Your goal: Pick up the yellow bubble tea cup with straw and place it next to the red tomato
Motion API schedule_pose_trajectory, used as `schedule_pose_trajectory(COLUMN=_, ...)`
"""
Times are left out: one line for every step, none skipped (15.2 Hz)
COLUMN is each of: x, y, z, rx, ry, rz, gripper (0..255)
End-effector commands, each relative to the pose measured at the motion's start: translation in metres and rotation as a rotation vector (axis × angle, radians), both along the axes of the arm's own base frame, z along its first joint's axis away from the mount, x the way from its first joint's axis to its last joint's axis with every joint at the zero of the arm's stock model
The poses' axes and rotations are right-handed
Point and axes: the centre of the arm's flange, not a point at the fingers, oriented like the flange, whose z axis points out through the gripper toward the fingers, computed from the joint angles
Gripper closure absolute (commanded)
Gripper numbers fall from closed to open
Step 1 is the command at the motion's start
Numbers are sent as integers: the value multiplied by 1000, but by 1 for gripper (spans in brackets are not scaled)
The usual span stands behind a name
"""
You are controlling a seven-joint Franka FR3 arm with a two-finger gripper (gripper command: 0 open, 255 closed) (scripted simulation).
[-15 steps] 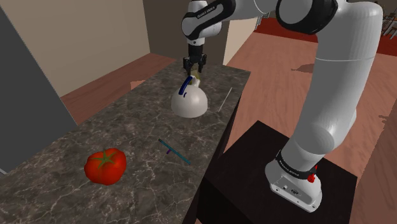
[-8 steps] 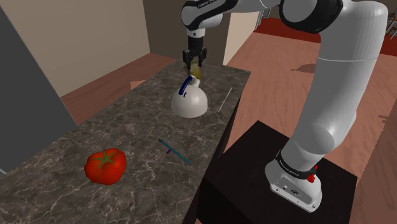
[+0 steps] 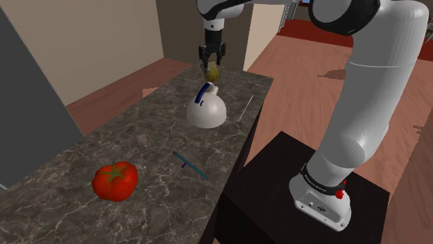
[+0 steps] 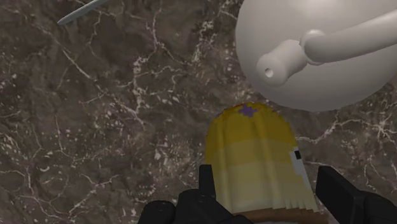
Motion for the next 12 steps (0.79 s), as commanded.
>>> schedule_pose_trajectory(x=0, y=-2, z=10, rx=0, ry=0, rz=0, gripper=255)
schedule_pose_trajectory(x=0, y=-2, z=15, rx=0, ry=0, rz=0, gripper=255)
schedule_pose_trajectory(x=0, y=-2, z=21, rx=0, ry=0, rz=0, gripper=255)
schedule_pose_trajectory(x=0, y=-2, z=26, rx=0, ry=0, rz=0, gripper=255)
schedule_pose_trajectory(x=0, y=-2, z=31, rx=0, ry=0, rz=0, gripper=255)
schedule_pose_trajectory(x=0, y=-2, z=36, rx=0, ry=0, rz=0, gripper=255)
schedule_pose_trajectory(x=0, y=-2, z=42, rx=0, ry=0, rz=0, gripper=255)
schedule_pose_trajectory(x=0, y=-2, z=47, rx=0, ry=0, rz=0, gripper=255)
schedule_pose_trajectory(x=0, y=-2, z=52, rx=0, ry=0, rz=0, gripper=255)
schedule_pose_trajectory(x=0, y=-2, z=58, rx=0, ry=0, rz=0, gripper=255)
schedule_pose_trajectory(x=0, y=-2, z=63, rx=0, ry=0, rz=0, gripper=255)
schedule_pose_trajectory(x=0, y=-2, z=68, rx=0, ry=0, rz=0, gripper=255)
